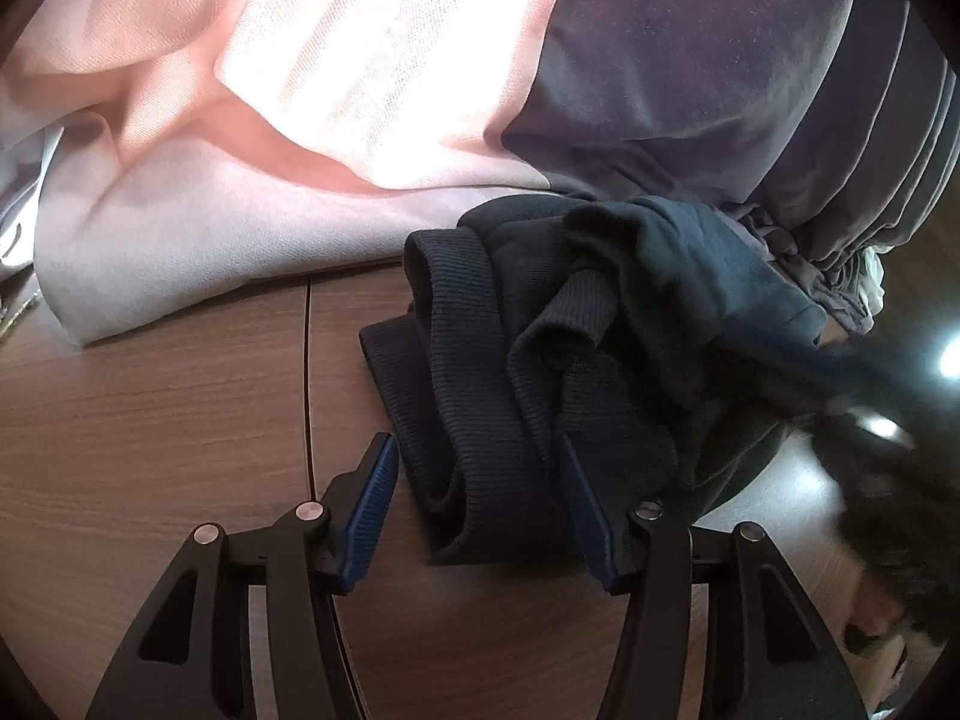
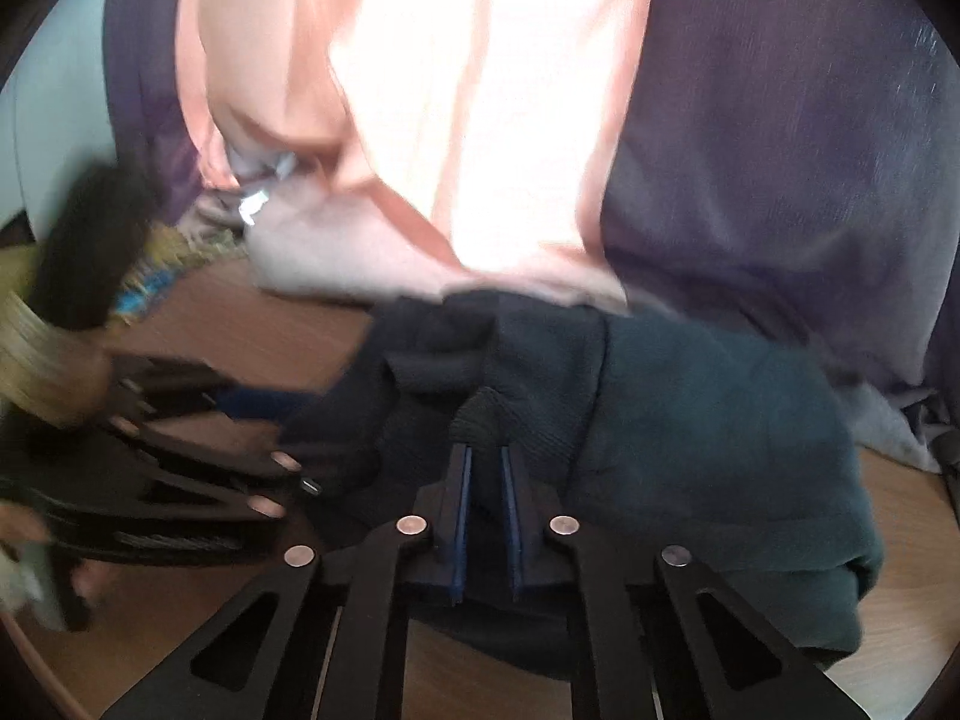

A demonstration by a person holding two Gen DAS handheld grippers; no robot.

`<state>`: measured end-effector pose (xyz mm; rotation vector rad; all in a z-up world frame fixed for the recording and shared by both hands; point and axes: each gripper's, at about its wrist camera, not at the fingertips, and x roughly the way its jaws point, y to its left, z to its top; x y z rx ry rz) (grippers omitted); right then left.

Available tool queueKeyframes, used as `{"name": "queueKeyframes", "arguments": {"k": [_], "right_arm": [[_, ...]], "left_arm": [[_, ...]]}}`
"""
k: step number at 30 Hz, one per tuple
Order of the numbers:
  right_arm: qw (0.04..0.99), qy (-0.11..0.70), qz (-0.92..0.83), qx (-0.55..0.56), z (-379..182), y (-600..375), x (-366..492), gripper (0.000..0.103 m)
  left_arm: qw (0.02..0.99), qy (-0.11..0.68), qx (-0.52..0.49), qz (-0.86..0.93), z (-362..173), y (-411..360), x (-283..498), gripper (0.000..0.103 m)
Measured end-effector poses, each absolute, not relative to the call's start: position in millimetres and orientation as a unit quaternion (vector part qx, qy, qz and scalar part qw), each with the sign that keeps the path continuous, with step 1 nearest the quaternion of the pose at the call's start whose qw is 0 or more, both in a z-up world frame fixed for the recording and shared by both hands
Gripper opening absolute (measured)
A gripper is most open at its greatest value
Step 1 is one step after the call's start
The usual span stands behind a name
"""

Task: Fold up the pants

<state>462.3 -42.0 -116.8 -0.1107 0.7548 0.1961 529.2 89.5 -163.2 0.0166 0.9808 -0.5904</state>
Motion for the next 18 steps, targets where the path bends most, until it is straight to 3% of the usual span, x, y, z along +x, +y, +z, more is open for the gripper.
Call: {"name": "queueKeyframes", "arguments": {"k": [6,18], "right_arm": [[0.931,0.334,0.140,-0.046,-88,-24,451,0.010],[0.902,0.389,0.183,-0.045,-133,0,461,0.009]], "left_arm": [[0.847,0.463,0.002,-0.262,-156,100,527,0.054],[0.878,0.445,0.025,-0.172,-139,168,506,0.052]]}}
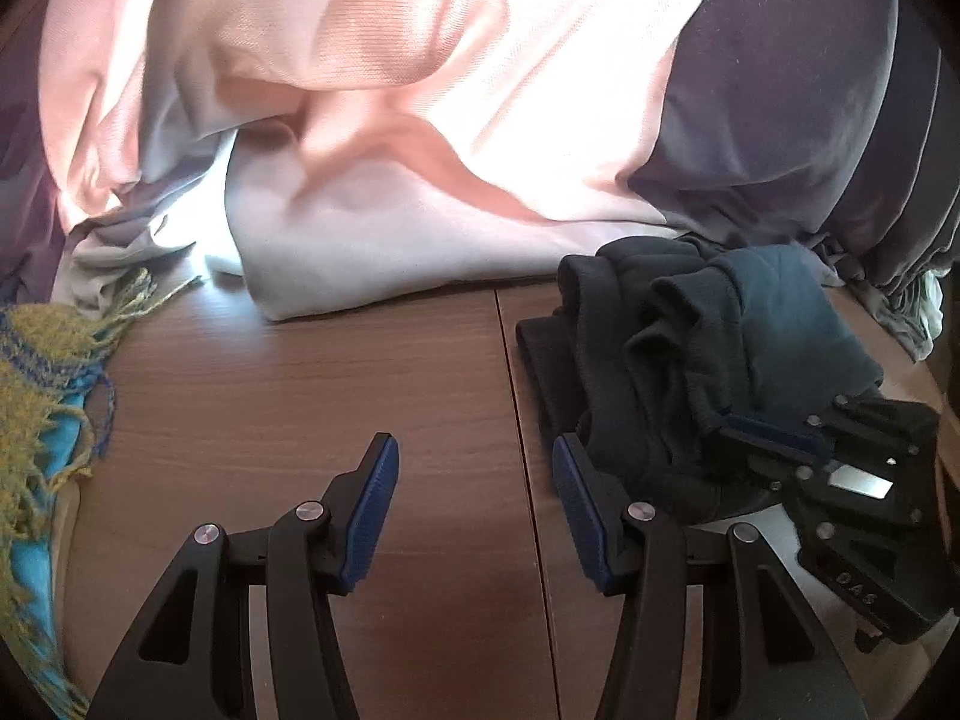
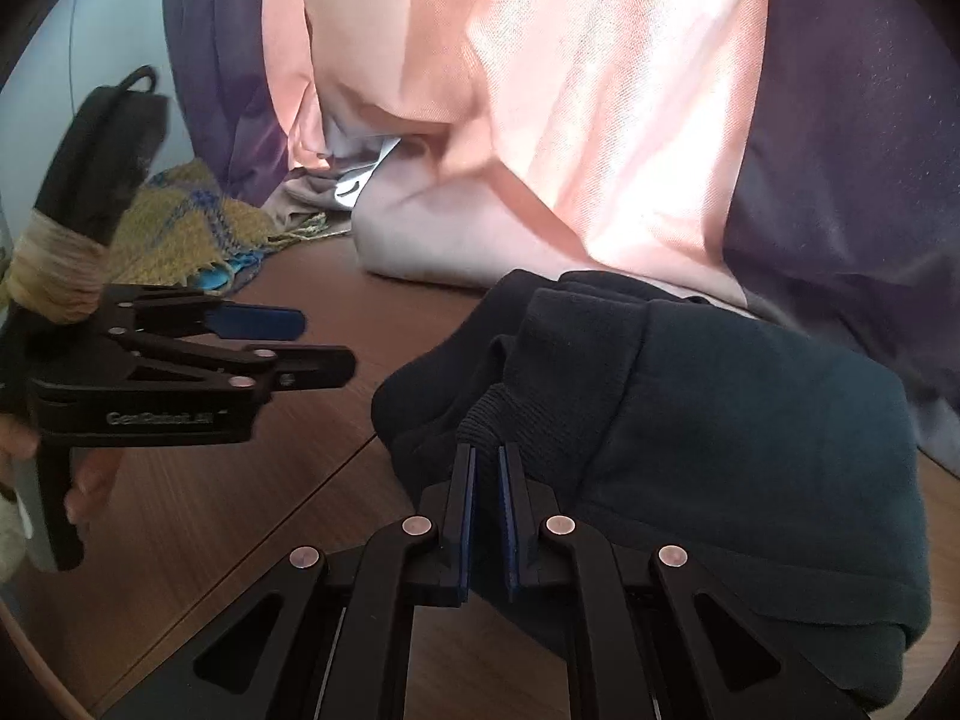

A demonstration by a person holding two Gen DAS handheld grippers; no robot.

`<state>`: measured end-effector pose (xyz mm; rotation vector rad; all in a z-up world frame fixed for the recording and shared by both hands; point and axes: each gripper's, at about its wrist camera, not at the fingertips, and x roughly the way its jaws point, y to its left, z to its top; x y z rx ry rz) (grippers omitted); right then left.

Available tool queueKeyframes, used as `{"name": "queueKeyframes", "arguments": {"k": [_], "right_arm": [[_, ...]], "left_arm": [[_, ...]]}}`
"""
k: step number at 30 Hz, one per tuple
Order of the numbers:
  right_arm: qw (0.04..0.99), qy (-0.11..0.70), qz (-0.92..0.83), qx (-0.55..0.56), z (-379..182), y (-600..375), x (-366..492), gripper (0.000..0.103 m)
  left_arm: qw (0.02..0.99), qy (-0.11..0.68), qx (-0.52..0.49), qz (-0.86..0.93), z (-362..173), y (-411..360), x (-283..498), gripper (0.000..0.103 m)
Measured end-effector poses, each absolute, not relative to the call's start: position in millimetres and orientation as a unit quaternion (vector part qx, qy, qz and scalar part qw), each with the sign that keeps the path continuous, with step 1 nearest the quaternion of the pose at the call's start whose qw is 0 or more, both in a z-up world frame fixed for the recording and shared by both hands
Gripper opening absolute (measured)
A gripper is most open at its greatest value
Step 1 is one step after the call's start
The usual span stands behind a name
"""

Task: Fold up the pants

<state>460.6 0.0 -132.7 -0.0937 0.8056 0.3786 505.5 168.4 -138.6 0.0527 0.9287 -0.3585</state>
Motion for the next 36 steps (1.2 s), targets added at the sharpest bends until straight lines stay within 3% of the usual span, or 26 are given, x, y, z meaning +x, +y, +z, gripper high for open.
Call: {"name": "queueKeyframes", "arguments": {"k": [4,6,10,12,18,27,36], "right_arm": [[0.899,0.393,0.187,-0.047,-134,1,462,0.011],[0.900,0.391,0.187,-0.047,-127,1,455,0.028],[0.919,0.354,0.168,-0.048,-97,-5,429,0.038],[0.937,0.324,0.122,-0.046,-80,-17,414,0.061],[0.957,0.285,-0.042,-0.007,-62,-81,398,0.079],[0.917,0.341,-0.148,0.143,-99,-175,419,0.079],[0.909,0.369,-0.139,0.135,-133,-174,432,0.079]], "left_arm": [[0.879,0.443,0.013,-0.176,-132,161,501,0.052],[0.881,0.436,0.015,-0.181,-124,157,499,0.053],[0.886,0.418,0.018,-0.201,-103,145,493,0.060],[0.886,0.411,0.024,-0.212,-95,137,491,0.062],[0.879,0.418,0.033,-0.228,-99,110,497,0.068],[0.858,0.450,0.022,-0.245,-127,77,526,0.076],[0.845,0.482,-0.019,-0.231,-157,84,549,0.083]]}}
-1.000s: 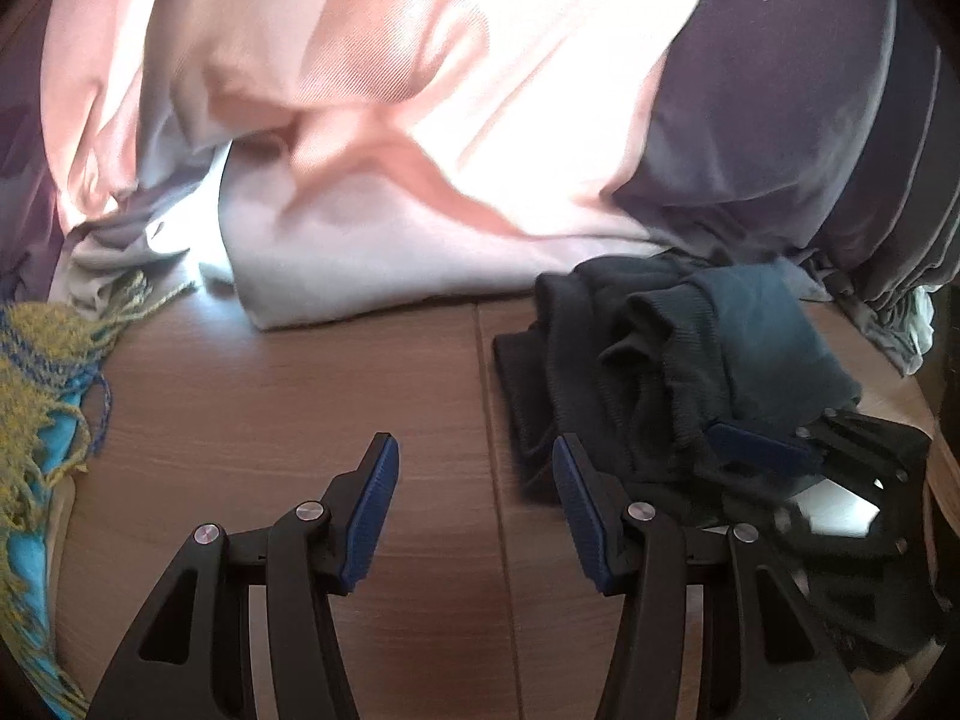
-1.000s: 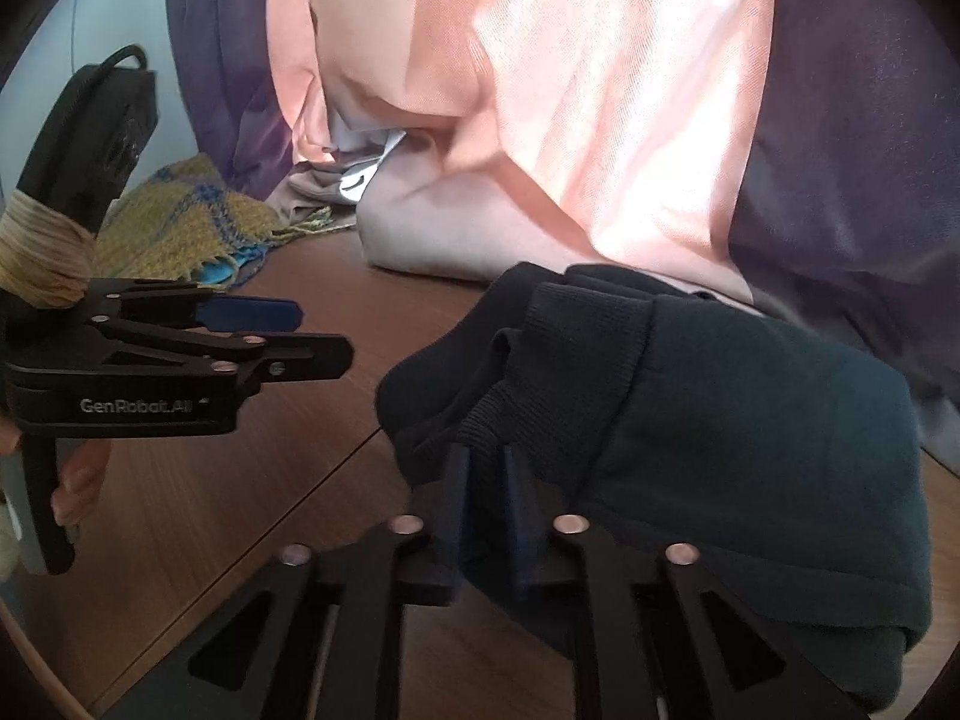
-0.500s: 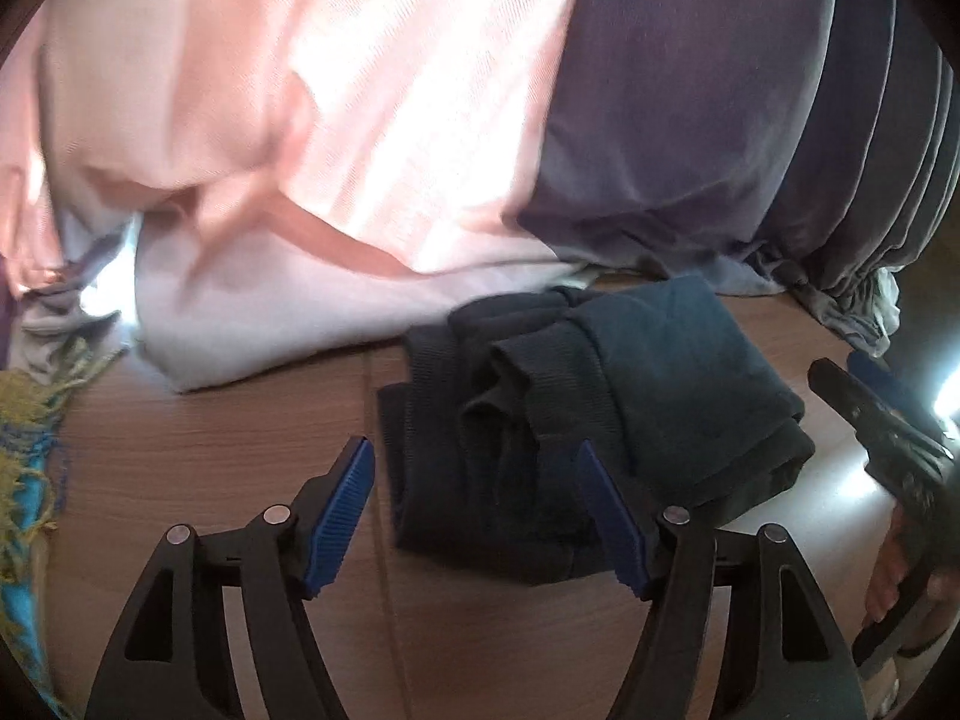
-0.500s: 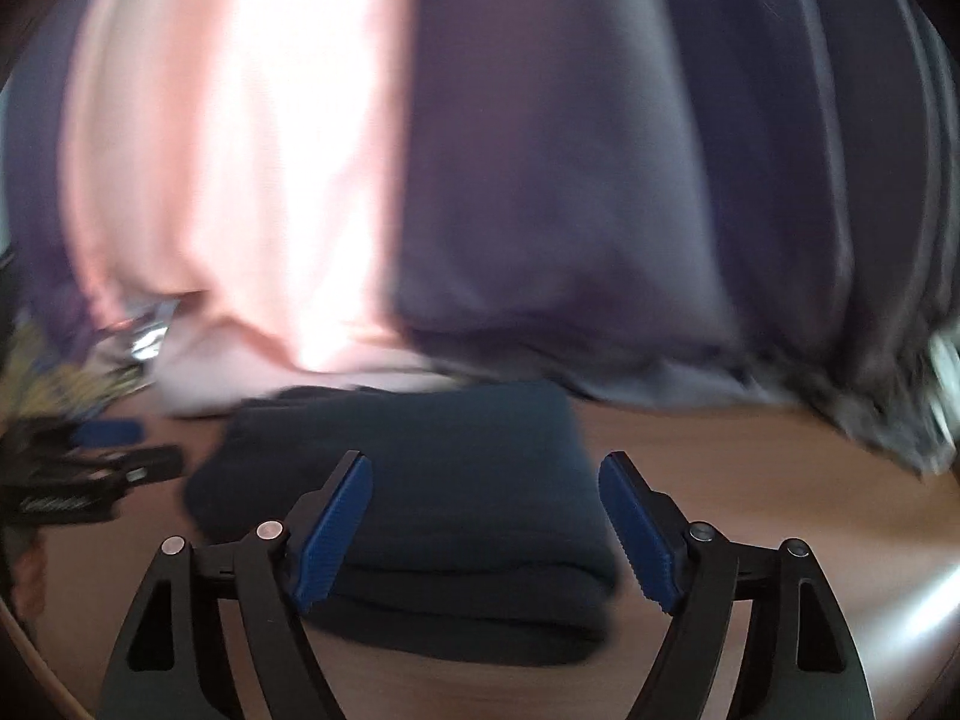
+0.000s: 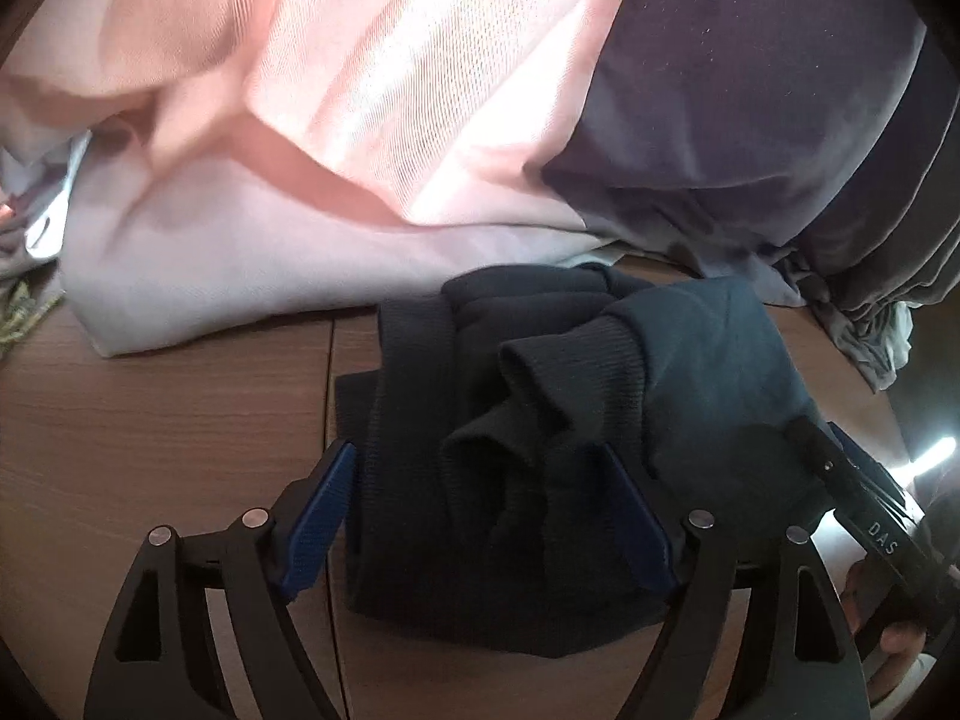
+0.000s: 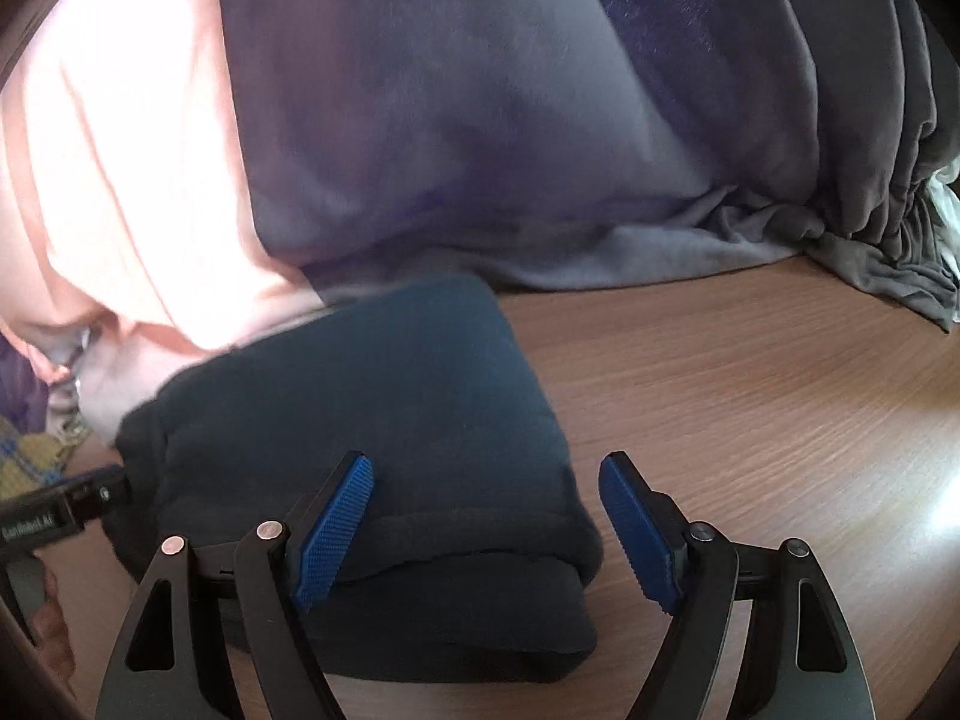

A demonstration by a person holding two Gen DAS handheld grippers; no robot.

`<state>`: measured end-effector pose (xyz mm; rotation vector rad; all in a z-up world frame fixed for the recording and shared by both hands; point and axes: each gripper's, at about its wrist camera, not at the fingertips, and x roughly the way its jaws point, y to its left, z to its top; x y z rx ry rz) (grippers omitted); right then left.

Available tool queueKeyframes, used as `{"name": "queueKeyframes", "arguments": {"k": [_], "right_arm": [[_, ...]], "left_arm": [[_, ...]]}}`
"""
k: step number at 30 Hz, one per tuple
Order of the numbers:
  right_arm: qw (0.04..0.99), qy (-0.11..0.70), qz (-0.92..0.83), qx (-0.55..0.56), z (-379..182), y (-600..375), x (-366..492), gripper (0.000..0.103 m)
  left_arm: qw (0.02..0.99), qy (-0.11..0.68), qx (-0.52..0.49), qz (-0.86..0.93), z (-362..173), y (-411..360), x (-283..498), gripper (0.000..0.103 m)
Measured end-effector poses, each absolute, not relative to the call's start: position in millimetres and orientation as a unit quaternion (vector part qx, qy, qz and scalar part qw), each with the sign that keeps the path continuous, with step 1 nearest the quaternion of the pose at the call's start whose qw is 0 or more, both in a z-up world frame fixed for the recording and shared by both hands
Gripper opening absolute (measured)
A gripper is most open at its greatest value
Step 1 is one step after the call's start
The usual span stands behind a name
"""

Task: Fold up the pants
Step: 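Close both grippers on the folded bundle and press it into a compact shape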

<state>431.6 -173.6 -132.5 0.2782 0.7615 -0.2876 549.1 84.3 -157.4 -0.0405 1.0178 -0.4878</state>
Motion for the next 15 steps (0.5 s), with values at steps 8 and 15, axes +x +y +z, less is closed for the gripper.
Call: {"name": "queueKeyframes", "arguments": {"k": [8,15], "right_arm": [[0.902,0.383,-0.139,0.144,-141,-177,441,0.079],[0.901,0.381,-0.143,0.149,-146,-175,443,0.079]], "left_arm": [[0.826,0.504,-0.070,-0.244,-176,93,555,0.082],[0.820,0.506,-0.090,-0.253,-179,96,555,0.074]]}}
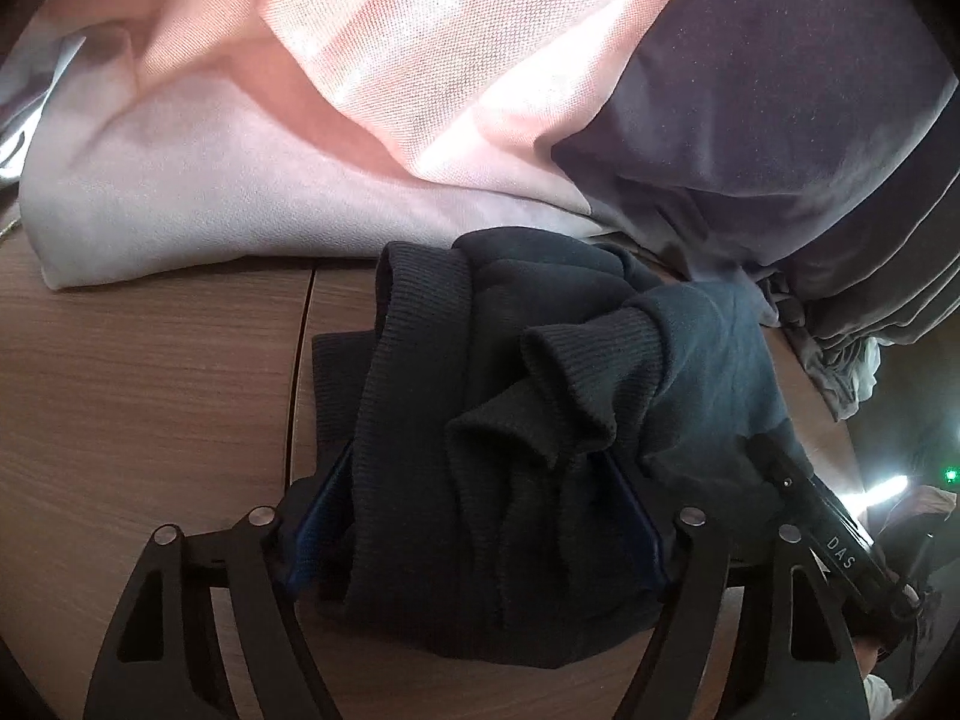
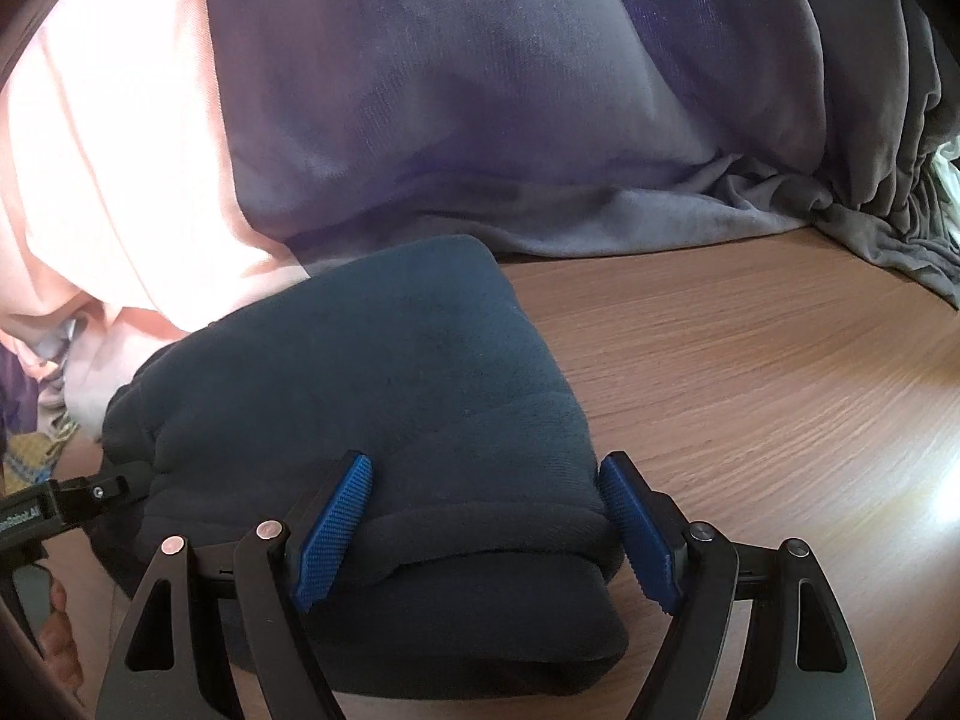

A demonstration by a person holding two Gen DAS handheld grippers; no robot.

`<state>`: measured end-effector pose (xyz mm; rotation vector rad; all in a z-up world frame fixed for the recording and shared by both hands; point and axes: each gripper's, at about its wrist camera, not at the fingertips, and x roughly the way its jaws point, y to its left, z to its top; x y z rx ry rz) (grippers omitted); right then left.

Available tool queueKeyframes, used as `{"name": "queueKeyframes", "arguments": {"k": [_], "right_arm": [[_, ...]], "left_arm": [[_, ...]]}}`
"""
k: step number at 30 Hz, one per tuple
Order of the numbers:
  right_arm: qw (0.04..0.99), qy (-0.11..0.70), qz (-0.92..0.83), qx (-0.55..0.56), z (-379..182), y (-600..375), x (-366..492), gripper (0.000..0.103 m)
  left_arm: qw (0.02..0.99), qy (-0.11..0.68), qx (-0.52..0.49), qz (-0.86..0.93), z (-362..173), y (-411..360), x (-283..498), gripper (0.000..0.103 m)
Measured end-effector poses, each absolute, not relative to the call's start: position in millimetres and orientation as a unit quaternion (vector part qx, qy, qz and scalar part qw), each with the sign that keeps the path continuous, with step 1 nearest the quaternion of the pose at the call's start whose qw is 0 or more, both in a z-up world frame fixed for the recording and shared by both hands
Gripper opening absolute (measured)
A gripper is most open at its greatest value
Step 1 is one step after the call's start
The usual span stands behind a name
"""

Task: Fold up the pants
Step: 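Close both grippers on the folded bundle and press it into a compact shape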

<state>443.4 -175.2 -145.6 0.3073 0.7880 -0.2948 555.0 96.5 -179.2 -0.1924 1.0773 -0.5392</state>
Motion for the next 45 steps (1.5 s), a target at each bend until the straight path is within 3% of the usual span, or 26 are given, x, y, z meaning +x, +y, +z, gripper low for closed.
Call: {"name": "queueKeyframes", "arguments": {"k": [4,10,13,33,45], "right_arm": [[0.899,0.385,-0.130,0.164,-146,-177,445,0.073],[0.903,0.383,-0.106,0.165,-141,-172,443,0.047],[0.905,0.378,-0.097,0.171,-135,-169,441,0.038],[0.939,0.318,-0.042,0.127,-59,-114,407,0.033],[0.938,0.332,0.031,0.095,-66,-24,407,0.033]], "left_arm": [[0.815,0.509,-0.098,-0.261,-177,94,554,0.057],[0.821,0.496,-0.108,-0.263,-168,93,548,0.035],[0.827,0.486,-0.104,-0.262,-161,90,545,0.030],[0.872,0.409,-0.077,-0.260,-83,152,494,0.026],[0.883,0.423,-0.047,-0.199,-103,243,471,0.026]]}}
